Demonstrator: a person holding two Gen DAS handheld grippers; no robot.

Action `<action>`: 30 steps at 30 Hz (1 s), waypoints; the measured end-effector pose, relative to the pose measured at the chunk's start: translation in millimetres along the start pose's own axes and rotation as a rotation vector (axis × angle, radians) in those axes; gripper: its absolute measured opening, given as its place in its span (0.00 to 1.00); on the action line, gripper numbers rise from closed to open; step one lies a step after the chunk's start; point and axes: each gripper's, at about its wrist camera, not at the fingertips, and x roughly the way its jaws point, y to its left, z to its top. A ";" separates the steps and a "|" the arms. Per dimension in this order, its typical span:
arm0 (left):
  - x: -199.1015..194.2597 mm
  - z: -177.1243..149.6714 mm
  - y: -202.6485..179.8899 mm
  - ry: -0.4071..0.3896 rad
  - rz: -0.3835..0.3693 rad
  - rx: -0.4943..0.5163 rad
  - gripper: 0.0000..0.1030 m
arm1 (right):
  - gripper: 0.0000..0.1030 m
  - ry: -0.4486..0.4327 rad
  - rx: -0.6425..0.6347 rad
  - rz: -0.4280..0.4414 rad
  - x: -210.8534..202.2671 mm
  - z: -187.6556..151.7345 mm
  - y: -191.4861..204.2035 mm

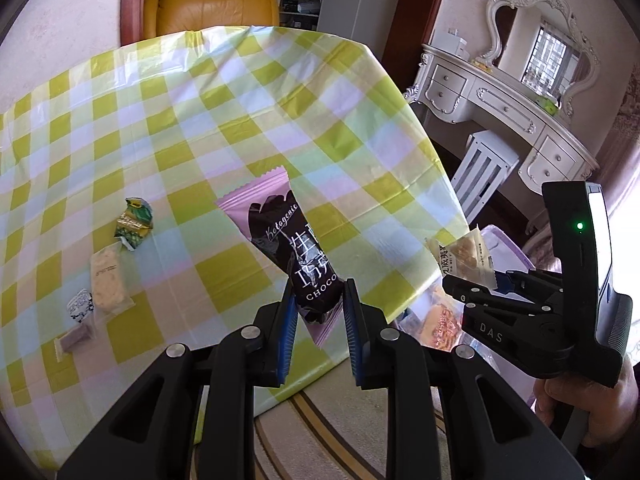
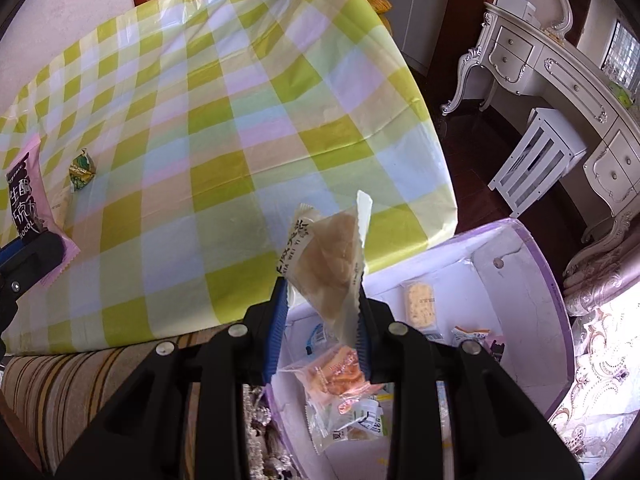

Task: Organize snacks
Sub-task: 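Lift both held snacks and carry them over the white box, then lower both tools into the white box and open them to drop the snacks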

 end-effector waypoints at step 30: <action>57.5 -5.0 -82.8 0.195 -0.188 0.121 0.21 | 0.30 0.089 0.194 -0.125 29.5 -58.4 -111.4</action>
